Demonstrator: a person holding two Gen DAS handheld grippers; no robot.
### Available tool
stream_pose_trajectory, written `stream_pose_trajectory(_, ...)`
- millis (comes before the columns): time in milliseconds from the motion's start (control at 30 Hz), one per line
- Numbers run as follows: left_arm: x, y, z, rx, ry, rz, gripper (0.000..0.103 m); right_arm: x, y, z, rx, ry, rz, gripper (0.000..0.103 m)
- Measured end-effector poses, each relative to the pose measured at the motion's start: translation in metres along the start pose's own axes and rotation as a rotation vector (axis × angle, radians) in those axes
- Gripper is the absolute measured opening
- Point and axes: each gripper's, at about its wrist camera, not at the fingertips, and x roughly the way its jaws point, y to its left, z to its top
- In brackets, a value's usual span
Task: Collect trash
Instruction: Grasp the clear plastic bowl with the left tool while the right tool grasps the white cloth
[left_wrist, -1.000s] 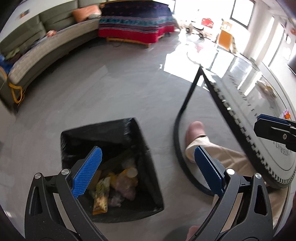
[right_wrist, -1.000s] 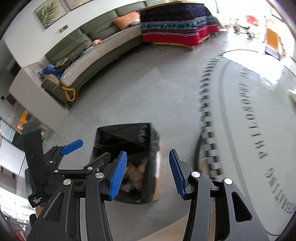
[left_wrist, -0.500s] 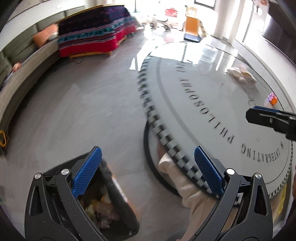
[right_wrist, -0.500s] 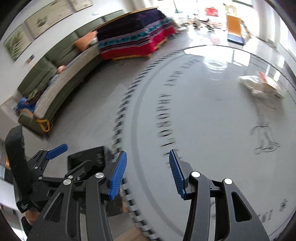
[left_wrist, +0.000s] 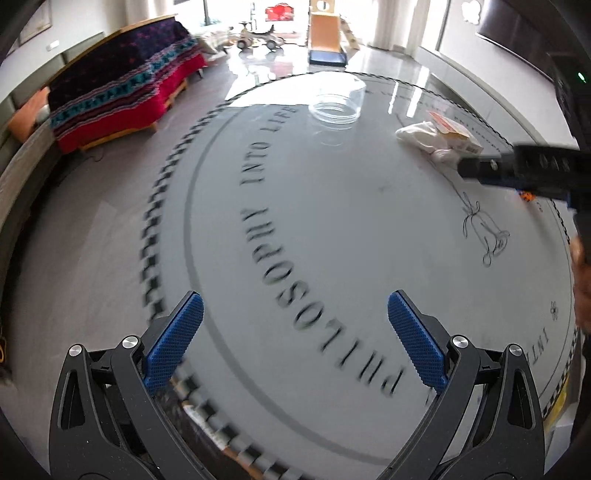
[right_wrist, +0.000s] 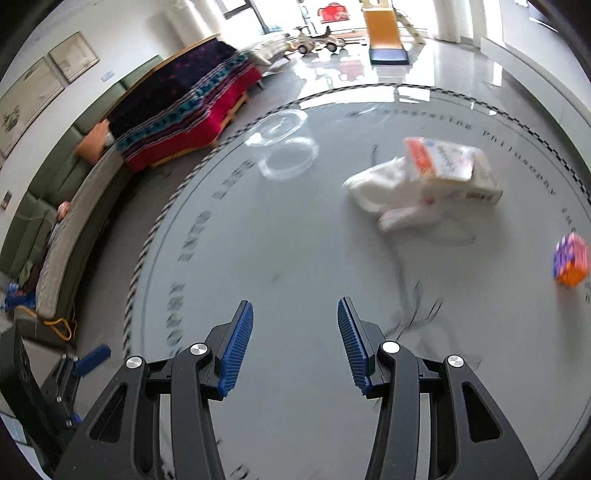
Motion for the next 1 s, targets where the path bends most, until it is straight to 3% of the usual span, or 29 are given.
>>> stream_pose_trajectory(233, 0.048, -0.009, 0.067, -0.011, 0.011, -0.005, 0.097, 0.033, -0.025, 0.053, -0.014, 0.011, -0.08, 0.049)
stream_pose_trajectory(467, 0.093, -0.027, 0.134, 0.028, -0.006, 0.004, 0.097, 0.076, -0.035, 0.08, -0.066, 0.051, -0.173, 0.049)
stream_pose_trajectory(700, 0.12, -0.032, 0.165, 0.021, -0.011, -0.001, 0.097, 0.106, -0.048, 0.088, -0.127, 0.078, -0.238, 0.049)
stream_pose_trajectory(733, 0.122, -0.033, 0.168, 0.023, -0.018, 0.008, 0.097, 0.107, -0.048, 0.089, -0.137, 0.073, -0.249, 0.04)
stream_pose_trajectory(767, 0.125, -0.034, 0.172, 0.023, -0.021, 0.018, 0.097, 0.106, -0.049, 0.089, -0.137, 0.066, -0.263, 0.024)
stream_pose_trajectory(800, 0.127, -0.034, 0.175, 0.021, -0.021, 0.019, 0.097, 0.105, -0.051, 0.09, -0.134, 0.063, -0.26, 0.019)
stream_pose_trajectory(1000, 0.141, -0.047, 0.2, 0.005, -0.035, -0.015, 0.097, 0.09, -0.067, 0.093, -0.048, 0.049, -0.13, 0.016)
